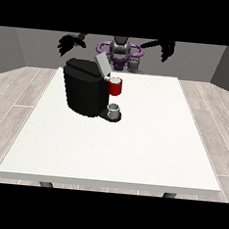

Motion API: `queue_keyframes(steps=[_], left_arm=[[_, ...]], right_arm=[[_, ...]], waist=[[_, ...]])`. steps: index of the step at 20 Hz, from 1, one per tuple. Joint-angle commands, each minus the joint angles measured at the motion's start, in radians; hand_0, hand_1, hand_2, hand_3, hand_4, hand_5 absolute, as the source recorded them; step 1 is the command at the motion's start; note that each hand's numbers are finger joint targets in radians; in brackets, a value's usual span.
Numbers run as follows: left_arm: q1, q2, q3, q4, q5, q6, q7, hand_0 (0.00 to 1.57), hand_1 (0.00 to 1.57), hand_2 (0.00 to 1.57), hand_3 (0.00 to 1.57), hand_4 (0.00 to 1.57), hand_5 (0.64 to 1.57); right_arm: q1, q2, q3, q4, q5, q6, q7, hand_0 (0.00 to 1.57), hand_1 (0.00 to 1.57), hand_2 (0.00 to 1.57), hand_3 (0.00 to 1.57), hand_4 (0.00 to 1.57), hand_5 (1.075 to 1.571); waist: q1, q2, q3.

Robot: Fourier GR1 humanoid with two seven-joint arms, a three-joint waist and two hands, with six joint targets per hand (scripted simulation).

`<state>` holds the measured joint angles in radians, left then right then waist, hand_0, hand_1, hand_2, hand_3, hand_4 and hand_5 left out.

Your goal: Insert the coffee pod into the coffee machine and close the lid

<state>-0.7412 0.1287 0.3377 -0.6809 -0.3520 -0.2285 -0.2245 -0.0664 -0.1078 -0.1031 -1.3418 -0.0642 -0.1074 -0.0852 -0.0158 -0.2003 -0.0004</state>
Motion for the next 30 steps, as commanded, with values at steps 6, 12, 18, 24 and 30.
queue_keyframes(steps=[6,12,18,24,30], left_arm=[[0.167,-0.074,0.016,-0.054,0.084,-0.012,-0.042,0.00,0.00,0.00,0.00,0.00,1.571],[0.236,-0.112,0.004,-0.150,0.169,-0.102,0.002,0.00,0.00,0.00,0.00,0.14,1.571],[0.307,-0.094,-0.016,-0.295,0.233,-0.096,0.060,0.00,0.00,0.00,0.00,0.20,1.571],[0.369,-0.107,-0.075,-0.449,0.283,-0.057,0.113,0.00,0.00,0.00,0.00,0.00,1.571],[0.409,-0.102,-0.104,-0.540,0.332,-0.044,0.144,0.00,0.00,0.00,0.00,0.00,1.571]], right_arm=[[-0.092,-0.051,0.043,-0.128,-0.013,0.083,0.091,0.00,0.00,0.00,0.00,0.04,1.571],[-0.126,-0.110,0.010,-0.096,-0.033,0.143,0.111,0.00,0.00,0.00,0.00,0.00,1.571],[-0.189,-0.078,0.077,-0.145,0.015,0.139,0.164,0.00,0.00,0.00,0.00,0.22,1.571],[-0.232,-0.040,0.072,-0.066,0.019,0.142,0.109,0.00,0.00,0.00,0.00,0.00,1.571],[-0.349,-0.078,-0.013,0.031,-0.032,0.163,0.143,0.00,0.00,0.00,0.00,0.00,1.571]], waist=[[0.062,-0.034,0.0003],[0.153,-0.034,0.0007],[0.131,-0.001,0.0005],[0.153,0.064,0.0006],[0.165,0.140,0.0006]])
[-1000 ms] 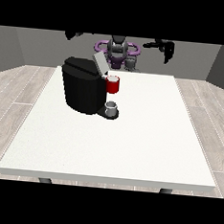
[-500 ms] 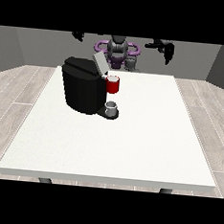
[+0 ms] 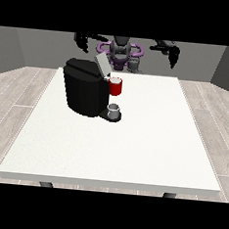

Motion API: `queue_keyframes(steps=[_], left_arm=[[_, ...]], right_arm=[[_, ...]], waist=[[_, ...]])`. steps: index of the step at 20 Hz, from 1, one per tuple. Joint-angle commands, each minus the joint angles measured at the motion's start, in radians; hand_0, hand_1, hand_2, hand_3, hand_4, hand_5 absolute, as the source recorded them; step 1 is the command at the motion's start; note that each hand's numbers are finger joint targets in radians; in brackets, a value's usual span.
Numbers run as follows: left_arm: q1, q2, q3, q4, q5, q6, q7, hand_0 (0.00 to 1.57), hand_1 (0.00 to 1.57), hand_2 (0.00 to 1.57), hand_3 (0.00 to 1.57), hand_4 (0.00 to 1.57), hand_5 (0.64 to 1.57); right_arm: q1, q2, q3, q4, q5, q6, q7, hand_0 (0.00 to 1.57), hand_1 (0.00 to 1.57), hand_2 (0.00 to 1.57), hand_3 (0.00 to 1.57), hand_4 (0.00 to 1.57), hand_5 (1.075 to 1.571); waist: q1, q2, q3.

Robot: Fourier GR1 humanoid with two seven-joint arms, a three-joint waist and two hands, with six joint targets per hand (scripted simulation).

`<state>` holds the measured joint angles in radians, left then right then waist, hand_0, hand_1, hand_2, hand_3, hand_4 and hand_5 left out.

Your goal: Insert the coffee pod into the coffee machine and close the lid

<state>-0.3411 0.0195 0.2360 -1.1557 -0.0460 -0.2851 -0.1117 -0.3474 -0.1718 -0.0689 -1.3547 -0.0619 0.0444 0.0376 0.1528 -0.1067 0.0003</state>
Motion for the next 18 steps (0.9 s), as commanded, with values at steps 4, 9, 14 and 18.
queue_keyframes(steps=[4,9,14,18], left_arm=[[0.074,0.017,-0.039,-0.104,-0.006,0.052,-0.006,0.00,0.00,0.00,0.00,0.00,1.571],[0.080,0.018,-0.059,-0.213,0.042,0.068,0.091,0.00,0.00,0.00,0.00,0.00,1.571],[0.059,0.047,-0.048,-0.225,0.062,0.074,0.073,0.00,0.00,0.00,0.00,0.00,1.571],[0.060,0.070,-0.029,-0.195,0.083,0.058,0.042,0.00,0.00,0.00,0.00,0.00,1.571]], right_arm=[[-0.098,-0.006,-0.016,0.070,-0.019,0.043,0.013,0.00,0.00,0.00,0.00,0.00,1.571],[-0.147,-0.002,-0.033,0.164,-0.008,0.047,-0.043,0.00,0.00,0.00,0.00,0.00,1.571],[-0.188,-0.007,-0.017,0.222,0.046,0.039,-0.078,0.00,0.00,0.00,0.00,0.00,1.571],[-0.211,0.084,0.037,0.230,0.103,-0.050,-0.106,0.00,0.00,0.00,0.00,0.00,1.571]], waist=[[-0.037,0.080,-0.0002],[-0.037,0.096,-0.0002],[-0.039,0.137,-0.0001],[-0.032,0.162,-0.0003]])
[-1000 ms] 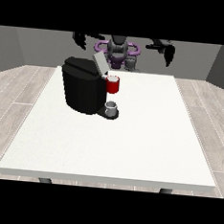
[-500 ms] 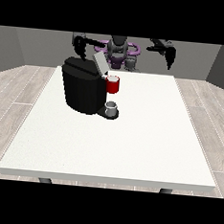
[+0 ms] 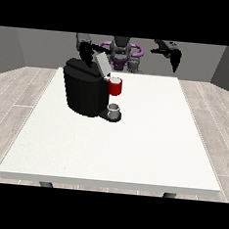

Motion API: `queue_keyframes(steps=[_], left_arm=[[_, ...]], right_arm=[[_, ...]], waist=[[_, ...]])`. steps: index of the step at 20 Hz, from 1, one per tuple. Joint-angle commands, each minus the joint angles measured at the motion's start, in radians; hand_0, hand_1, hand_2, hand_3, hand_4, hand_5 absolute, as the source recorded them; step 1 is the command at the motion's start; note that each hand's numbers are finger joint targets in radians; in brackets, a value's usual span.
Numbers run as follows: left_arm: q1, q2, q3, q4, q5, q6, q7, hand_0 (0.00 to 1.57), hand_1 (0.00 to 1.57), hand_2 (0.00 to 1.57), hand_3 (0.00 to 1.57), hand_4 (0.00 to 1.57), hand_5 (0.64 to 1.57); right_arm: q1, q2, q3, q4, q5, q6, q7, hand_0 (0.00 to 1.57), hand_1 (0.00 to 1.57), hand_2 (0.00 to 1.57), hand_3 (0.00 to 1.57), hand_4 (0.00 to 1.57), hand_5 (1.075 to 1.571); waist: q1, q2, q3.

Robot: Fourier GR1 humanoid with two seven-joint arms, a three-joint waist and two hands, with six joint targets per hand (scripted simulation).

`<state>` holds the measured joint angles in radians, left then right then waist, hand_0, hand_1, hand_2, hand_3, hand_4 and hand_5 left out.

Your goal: Insert the coffee pod into the coffee machine and close the lid

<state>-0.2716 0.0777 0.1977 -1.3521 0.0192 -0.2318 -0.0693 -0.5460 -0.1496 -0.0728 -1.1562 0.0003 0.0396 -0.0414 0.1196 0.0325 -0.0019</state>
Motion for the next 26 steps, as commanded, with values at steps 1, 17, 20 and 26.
queue_keyframes(steps=[1,17,20,26], left_arm=[[0.015,0.016,0.014,0.025,0.008,0.020,-0.042,0.00,0.00,0.00,0.00,0.00,1.571],[0.054,-0.015,-0.054,0.001,-0.024,0.061,-0.064,0.00,0.00,0.00,0.00,0.00,1.571],[0.021,0.039,-0.032,-0.020,0.019,0.023,0.014,0.00,0.00,0.00,0.00,0.14,1.571],[-0.007,0.022,-0.030,0.024,0.001,0.069,-0.041,0.00,0.00,0.00,0.00,0.12,1.571]], right_arm=[[-0.049,-0.004,-0.001,0.030,-0.007,0.035,0.016,0.00,0.00,0.00,0.00,0.00,1.571],[-0.179,0.005,0.009,0.117,0.032,0.036,0.022,0.00,0.00,0.00,0.00,0.00,1.571],[-0.205,0.006,0.000,0.156,0.042,0.026,0.017,0.00,0.00,0.00,0.00,0.11,1.571],[-0.235,0.072,0.071,0.143,0.121,-0.031,-0.004,0.00,0.00,0.00,0.00,0.21,1.571]], waist=[[-0.021,0.021,0.0018],[0.002,0.036,0.0017],[0.023,0.033,0.0019],[0.008,0.052,0.0018]])
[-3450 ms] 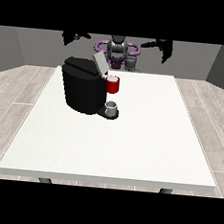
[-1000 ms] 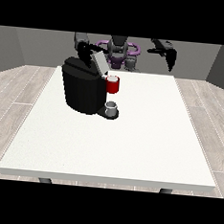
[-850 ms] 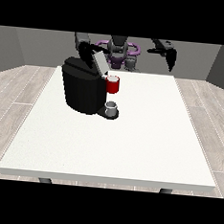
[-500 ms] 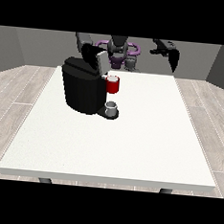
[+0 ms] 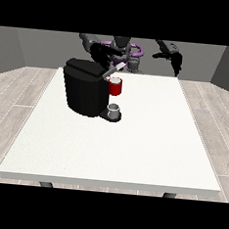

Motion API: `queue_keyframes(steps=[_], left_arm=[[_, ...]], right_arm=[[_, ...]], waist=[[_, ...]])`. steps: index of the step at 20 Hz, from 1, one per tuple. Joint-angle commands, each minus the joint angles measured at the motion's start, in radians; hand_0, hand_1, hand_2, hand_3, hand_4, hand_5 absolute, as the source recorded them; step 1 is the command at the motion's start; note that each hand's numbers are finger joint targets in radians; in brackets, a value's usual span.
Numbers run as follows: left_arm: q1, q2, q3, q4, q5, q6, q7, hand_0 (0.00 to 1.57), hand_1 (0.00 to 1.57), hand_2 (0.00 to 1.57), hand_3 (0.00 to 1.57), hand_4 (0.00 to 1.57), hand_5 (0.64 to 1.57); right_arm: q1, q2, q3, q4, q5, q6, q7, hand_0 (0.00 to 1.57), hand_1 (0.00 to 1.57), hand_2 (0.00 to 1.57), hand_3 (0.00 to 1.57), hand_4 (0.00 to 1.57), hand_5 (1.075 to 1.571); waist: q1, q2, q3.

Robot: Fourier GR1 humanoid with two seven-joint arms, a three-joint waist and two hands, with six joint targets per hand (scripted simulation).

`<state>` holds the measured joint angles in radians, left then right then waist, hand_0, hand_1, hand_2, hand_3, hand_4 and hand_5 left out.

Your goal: Insert the coffee pod into the coffee machine and close the lid

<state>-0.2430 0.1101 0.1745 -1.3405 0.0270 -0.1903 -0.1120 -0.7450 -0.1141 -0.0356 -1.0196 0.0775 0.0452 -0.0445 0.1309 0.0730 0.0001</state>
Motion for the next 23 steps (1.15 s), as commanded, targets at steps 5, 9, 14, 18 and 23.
queue_keyframes(steps=[5,9,14,18,23], left_arm=[[-0.025,0.010,-0.002,0.023,0.008,0.002,-0.031,0.00,0.00,0.00,0.00,0.00,1.571],[-0.056,0.022,-0.007,0.001,0.022,-0.017,-0.045,0.00,0.00,0.00,0.00,0.20,1.571],[-0.021,-0.073,-0.068,-0.035,-0.027,0.077,-0.016,0.00,0.00,0.00,0.00,0.14,1.571],[0.061,-0.010,-0.002,0.052,0.035,-0.015,-0.098,0.00,0.00,0.00,0.00,0.19,1.571],[0.121,-0.071,-0.039,0.056,-0.028,0.075,-0.098,0.00,0.00,0.00,0.00,0.19,1.571]], right_arm=[[-0.056,0.011,0.036,0.030,0.079,-0.023,-0.018,0.00,0.00,0.00,0.00,0.14,1.571],[-0.066,0.012,0.015,0.043,0.066,-0.011,-0.068,0.00,0.00,0.00,0.00,0.07,1.571],[-0.024,0.071,0.037,0.016,0.021,0.046,-0.078,0.00,0.00,0.00,0.00,0.13,1.571],[0.135,0.112,0.128,-0.084,-0.056,0.039,-0.114,0.00,0.00,0.00,0.00,0.28,1.571],[0.352,0.114,0.192,-0.140,-0.161,-0.001,-0.142,0.00,0.00,0.00,0.00,0.16,1.571]], waist=[[0.003,0.016,-0.0002],[0.002,0.032,-0.0001],[-0.027,-0.051,0.0001],[-0.076,-0.127,-0.0002],[-0.138,-0.214,0.0002]])
